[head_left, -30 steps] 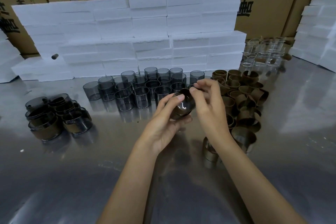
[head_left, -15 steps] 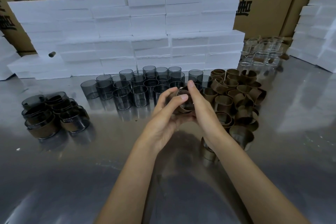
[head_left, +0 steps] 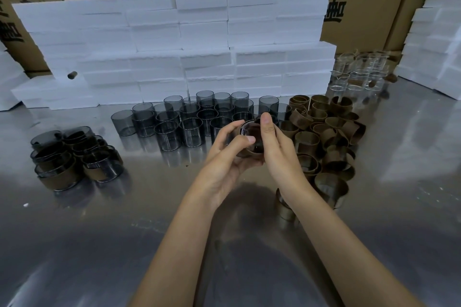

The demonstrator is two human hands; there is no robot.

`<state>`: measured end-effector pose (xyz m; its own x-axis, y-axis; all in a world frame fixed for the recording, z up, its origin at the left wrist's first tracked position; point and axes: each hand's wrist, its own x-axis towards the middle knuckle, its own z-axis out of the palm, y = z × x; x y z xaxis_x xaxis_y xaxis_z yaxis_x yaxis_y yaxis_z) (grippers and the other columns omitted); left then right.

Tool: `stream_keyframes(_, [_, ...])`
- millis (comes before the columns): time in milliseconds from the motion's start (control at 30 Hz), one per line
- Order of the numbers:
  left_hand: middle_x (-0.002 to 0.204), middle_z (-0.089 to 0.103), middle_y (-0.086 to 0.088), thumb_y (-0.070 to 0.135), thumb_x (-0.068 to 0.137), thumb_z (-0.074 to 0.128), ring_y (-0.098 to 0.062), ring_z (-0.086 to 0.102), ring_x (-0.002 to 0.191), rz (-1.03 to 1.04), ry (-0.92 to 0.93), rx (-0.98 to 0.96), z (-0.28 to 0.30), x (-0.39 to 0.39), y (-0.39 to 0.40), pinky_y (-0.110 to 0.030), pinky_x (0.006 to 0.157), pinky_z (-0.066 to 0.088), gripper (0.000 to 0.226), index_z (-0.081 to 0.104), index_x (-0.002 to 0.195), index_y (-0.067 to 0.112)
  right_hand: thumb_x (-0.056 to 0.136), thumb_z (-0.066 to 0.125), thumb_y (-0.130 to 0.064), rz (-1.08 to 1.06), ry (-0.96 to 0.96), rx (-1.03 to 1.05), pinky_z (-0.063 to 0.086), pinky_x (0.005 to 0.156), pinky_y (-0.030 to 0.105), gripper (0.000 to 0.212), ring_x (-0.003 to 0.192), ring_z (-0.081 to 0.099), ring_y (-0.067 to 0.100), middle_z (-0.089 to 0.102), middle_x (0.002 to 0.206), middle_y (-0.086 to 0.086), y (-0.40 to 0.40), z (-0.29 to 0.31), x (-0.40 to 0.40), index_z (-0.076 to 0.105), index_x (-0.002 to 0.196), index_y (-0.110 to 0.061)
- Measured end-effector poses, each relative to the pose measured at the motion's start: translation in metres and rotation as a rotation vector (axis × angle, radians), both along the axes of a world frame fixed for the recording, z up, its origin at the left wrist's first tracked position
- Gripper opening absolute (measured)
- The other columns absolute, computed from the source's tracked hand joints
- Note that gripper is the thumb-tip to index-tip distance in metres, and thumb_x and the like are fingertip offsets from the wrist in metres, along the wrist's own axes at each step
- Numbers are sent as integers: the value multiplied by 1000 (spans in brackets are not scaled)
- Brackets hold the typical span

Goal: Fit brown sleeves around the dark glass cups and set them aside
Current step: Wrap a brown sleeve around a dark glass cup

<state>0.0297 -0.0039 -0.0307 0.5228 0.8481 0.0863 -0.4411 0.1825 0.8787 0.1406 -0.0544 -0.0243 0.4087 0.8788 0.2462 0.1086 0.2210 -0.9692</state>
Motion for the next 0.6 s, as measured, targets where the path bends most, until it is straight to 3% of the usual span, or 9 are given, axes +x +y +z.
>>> stream_keyframes(167, [130, 64, -26, 25, 64, 83, -28, 74, 92, -6, 7, 7, 0, 0, 0, -39, 79, 60, 75, 61, 135, 15, 91, 36, -75, -47, -14, -19, 53, 91, 31, 60, 95, 70, -1, 77, 98, -14, 0, -1, 1, 72, 108, -29])
stream_keyframes(333, [95, 72, -14, 30, 66, 82, -25, 70, 72, 0, 74, 11, 0, -1, -2, -31, 60, 56, 77, 57, 137, 16, 93, 35, -73, -91, -8, -51, 56, 96, 41, 63, 101, 71, 11, 78, 99, -5, -1, 0, 0, 74, 106, -27])
stream_keyframes(500, [87, 71, -16, 21, 81, 74, -29, 67, 63, -5, 82, -12, 1, 3, -7, -28, 50, 52, 54, 58, 132, 19, 105, 44, -52, -144, 74, 19, 55, 69, 20, 45, 84, 73, 4, 78, 85, -6, 0, -3, 0, 77, 93, -23])
stream_keyframes(600, [85, 72, -13, 18, 95, 68, -26, 66, 62, -16, 101, -8, 2, 4, -6, -28, 49, 52, 42, 56, 135, 16, 105, 46, -47, -105, 139, 26, 51, 57, 12, 42, 77, 71, -1, 77, 90, 0, 2, -3, 2, 75, 101, -17])
